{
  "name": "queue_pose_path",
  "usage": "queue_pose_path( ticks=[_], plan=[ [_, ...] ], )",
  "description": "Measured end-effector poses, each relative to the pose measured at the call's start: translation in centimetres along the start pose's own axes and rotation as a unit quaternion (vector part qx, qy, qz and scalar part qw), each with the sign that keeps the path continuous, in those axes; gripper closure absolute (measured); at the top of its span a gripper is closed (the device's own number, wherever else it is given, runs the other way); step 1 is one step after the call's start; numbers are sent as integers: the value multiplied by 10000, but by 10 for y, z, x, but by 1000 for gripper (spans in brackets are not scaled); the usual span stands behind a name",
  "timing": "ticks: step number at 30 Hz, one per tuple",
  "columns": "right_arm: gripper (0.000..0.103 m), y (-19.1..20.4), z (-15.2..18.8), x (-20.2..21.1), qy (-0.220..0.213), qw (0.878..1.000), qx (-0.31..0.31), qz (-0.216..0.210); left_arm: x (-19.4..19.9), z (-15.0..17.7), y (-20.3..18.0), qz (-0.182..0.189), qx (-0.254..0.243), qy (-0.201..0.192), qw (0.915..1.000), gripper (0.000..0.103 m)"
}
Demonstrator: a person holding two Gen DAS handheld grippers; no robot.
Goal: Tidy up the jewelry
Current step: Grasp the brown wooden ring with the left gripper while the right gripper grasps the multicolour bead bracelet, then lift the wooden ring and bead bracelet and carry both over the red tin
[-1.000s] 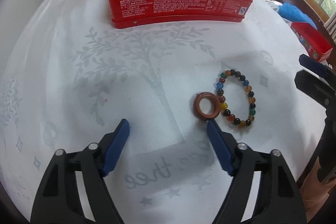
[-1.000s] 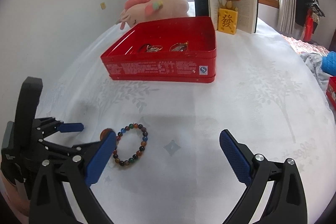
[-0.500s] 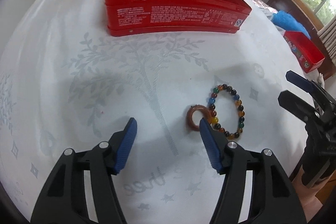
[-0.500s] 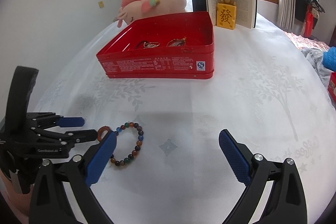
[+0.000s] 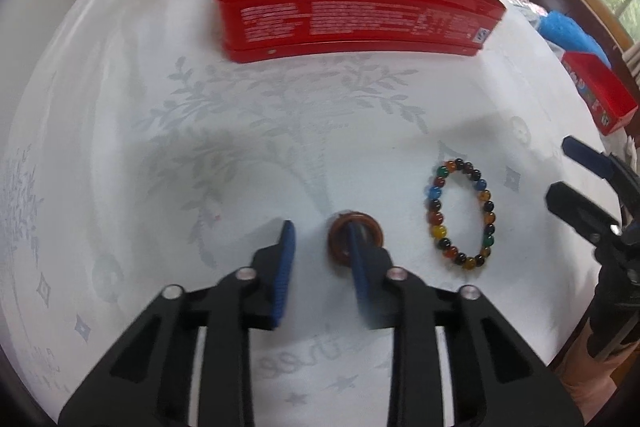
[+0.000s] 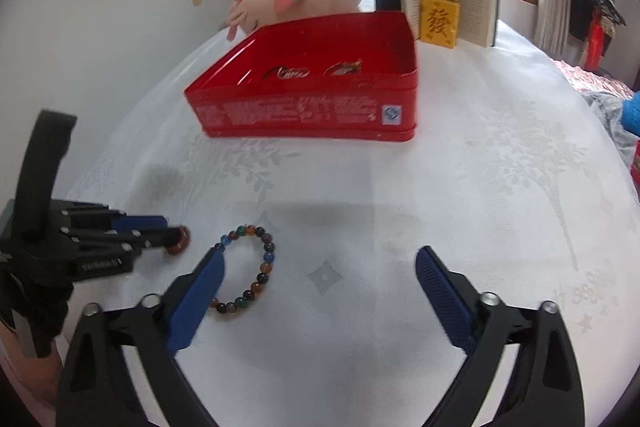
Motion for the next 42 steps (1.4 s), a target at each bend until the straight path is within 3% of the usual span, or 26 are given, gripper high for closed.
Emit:
queue_pose_path(
  ticks=[3, 11, 16, 21, 27, 32, 42],
  plan=[
    [37, 9, 3, -11, 261, 9995, 180, -51, 1, 4, 8, 33, 82, -33, 10000, 88],
    [49, 40, 8, -37, 815, 9933, 821, -69, 3, 7, 21, 127, 166, -102, 9997, 94],
    [55, 51, 7, -51, 939, 9877, 1227, 253, 2, 6, 24, 178, 189, -169, 9995, 94],
    [94, 62, 4, -53, 980, 9849, 1416, 184, 4, 8, 27, 247, 240, -232, 9991, 94],
    [96, 59, 5, -46, 905, 9891, 1149, -154, 7, 5, 25, 345, 289, -348, 9984, 96],
    [96, 50, 0, -17, 581, 9932, 948, -333, 23, 4, 26, 411, 329, -574, 9970, 97],
    [96, 43, -16, 24, 162, 9951, 847, -474, 45, 0, 22, 501, 322, -841, 9947, 97]
  ],
)
Point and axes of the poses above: each gripper's, at about its wrist camera, not at the fingertips, and x roughly against the way its jaws point, y to its left, z to its underside, the point moved 9 cm from there along -x, roughly the way its jaws point, and after that the axes turned 10 degrees about y, right-handed, at the moved point
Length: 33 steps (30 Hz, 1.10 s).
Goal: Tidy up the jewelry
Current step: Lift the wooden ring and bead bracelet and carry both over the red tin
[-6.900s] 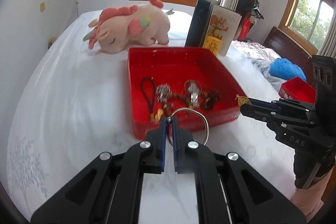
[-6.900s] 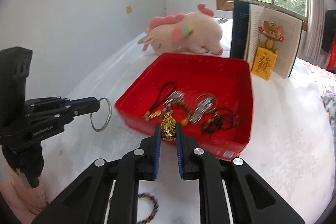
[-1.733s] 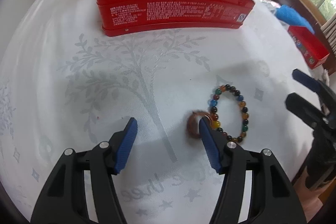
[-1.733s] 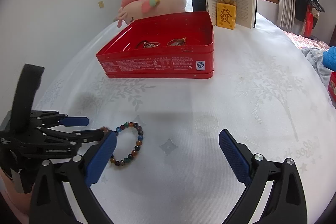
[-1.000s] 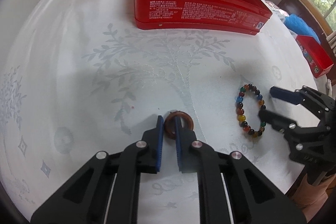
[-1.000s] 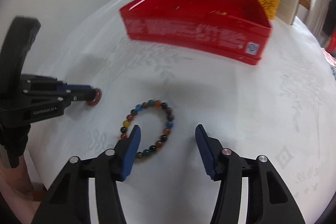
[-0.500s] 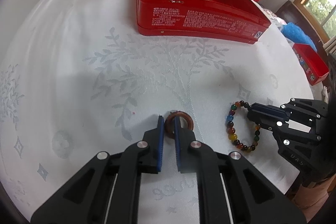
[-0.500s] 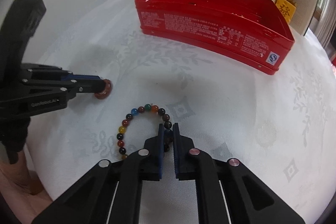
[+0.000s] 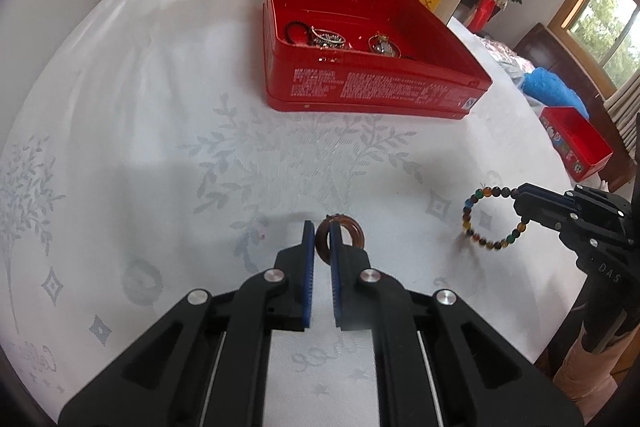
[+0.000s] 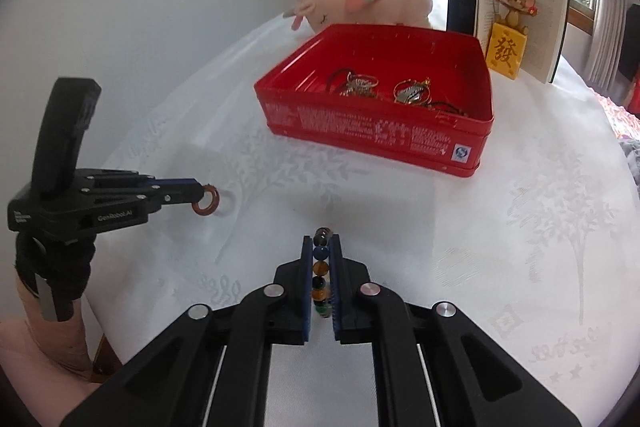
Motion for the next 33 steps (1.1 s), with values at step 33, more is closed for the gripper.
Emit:
queue_pose_path(
  ticks=[33],
  plan=[
    [96, -88, -180, -13, -569, 9950, -777, 256, -6, -181, -48, 234, -253, -485, 9982, 97]
  ],
)
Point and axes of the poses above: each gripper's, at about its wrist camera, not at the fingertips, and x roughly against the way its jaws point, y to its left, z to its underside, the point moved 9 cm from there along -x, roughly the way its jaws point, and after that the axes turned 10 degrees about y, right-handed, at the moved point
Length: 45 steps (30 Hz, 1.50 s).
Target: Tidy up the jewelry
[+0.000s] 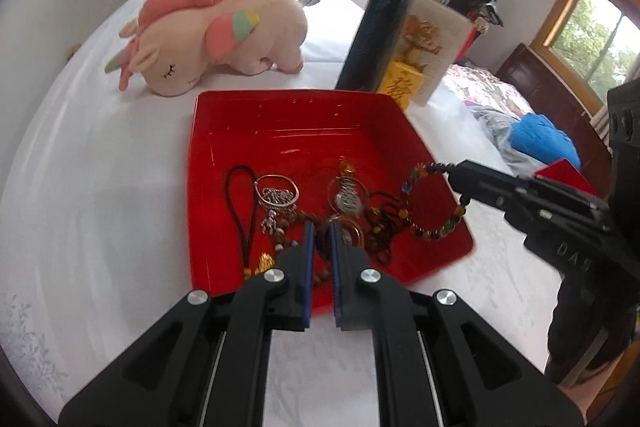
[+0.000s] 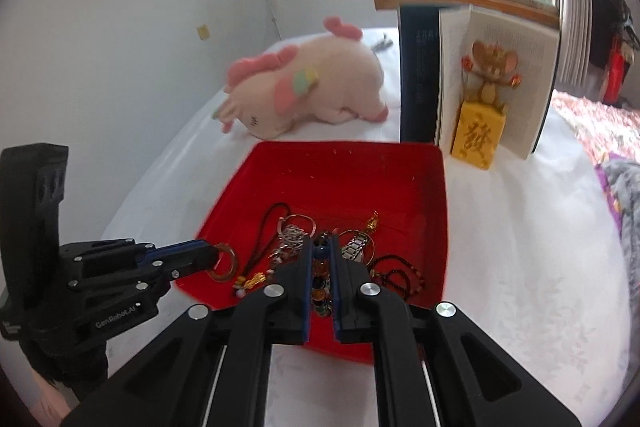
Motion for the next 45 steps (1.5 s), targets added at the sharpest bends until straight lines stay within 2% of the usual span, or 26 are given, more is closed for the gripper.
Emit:
queue_pose_path(
  ticks=[5, 8, 13, 20, 21, 22, 23, 24, 25, 28, 31, 40, 45],
  plan=[
    [96, -5, 0, -43, 244, 9996, -103, -95, -34, -10, 16, -118, 150, 201, 9996, 97],
    [96, -7, 3, -58, 397, 9992, -61, 10, -46, -12, 25, -193, 229, 278, 9992, 97],
    [91, -10, 7, -60, 434, 9990, -118, 58, -53, -11, 32, -278, 298, 343, 9986, 97],
    [91, -16, 6, -51, 335, 9992, -195, 114, -47, -10, 31, -401, 231, 259, 9986, 95],
    [87, -17, 7, -50, 320, 9992, -211, 141, -46, -10, 30, -399, 229, 247, 9986, 94],
    [83, -18, 7, -49, 312, 9991, -212, 178, -43, -10, 30, -406, 226, 218, 9987, 91],
    [70, -19, 7, -48, 304, 9991, -213, 223, -41, -10, 30, -434, 230, 178, 9986, 87],
    [58, -19, 8, -47, 274, 9989, -196, 314, -39, -10, 30, -462, 234, 141, 9986, 74],
    [56, -20, 9, -43, 245, 9989, -181, 360, -34, -10, 31, -537, 245, 56, 9982, 61],
    [55, -18, 9, -41, 215, 9990, -153, 356, -26, -10, 31, -684, 210, -106, 9974, 55],
    [46, -17, 10, -36, 163, 9990, -144, 400, -19, -9, 31, -656, 237, -170, 9974, 47],
    [23, -23, 21, -18, -56, 9984, -245, 501, 1, -6, 33, -923, 366, -497, 9938, 18],
    [11, -27, 28, -10, -140, 9973, -275, 672, 9, -3, 35, -1080, 405, -592, 9916, 13]
  ],
)
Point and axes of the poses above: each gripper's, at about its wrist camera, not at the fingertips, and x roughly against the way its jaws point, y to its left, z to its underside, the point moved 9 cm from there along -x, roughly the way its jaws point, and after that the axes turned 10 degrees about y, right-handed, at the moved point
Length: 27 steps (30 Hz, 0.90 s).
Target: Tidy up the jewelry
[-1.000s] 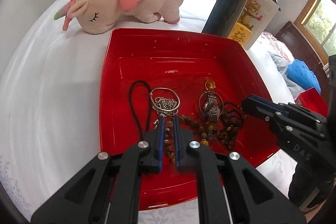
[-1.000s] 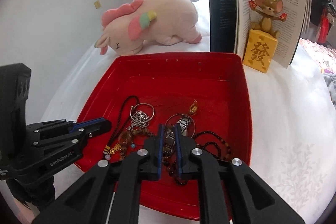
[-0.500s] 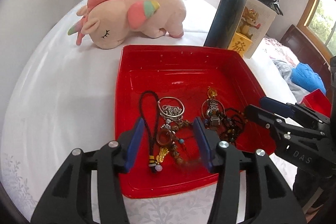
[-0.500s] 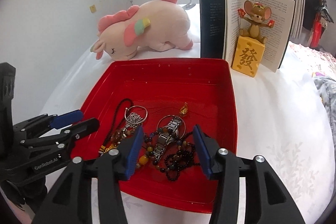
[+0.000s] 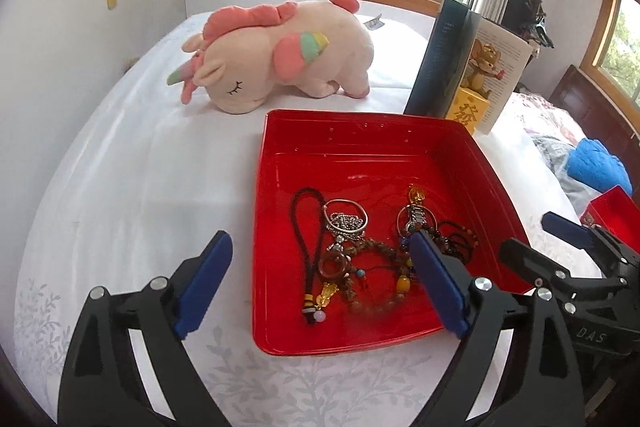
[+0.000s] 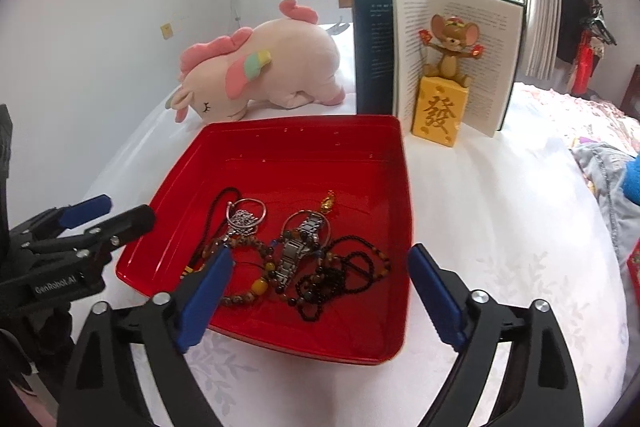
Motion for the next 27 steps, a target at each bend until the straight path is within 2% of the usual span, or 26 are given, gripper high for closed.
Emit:
queue_pose_path(
  ticks=[7, 16, 27],
  plan=[
    [4, -9, 3, 13, -106, 9994, -61, 329, 7, 10, 0, -163, -121, 4, 9998, 9],
    [4, -2, 18, 15, 26, 9992, -37, 393, 16, 39, 18, -251, 95, 32, 9996, 6],
    [4, 5, 30, 27, -14, 9995, -69, 300, 40, 53, 21, -307, 153, -178, 9993, 6]
  ],
)
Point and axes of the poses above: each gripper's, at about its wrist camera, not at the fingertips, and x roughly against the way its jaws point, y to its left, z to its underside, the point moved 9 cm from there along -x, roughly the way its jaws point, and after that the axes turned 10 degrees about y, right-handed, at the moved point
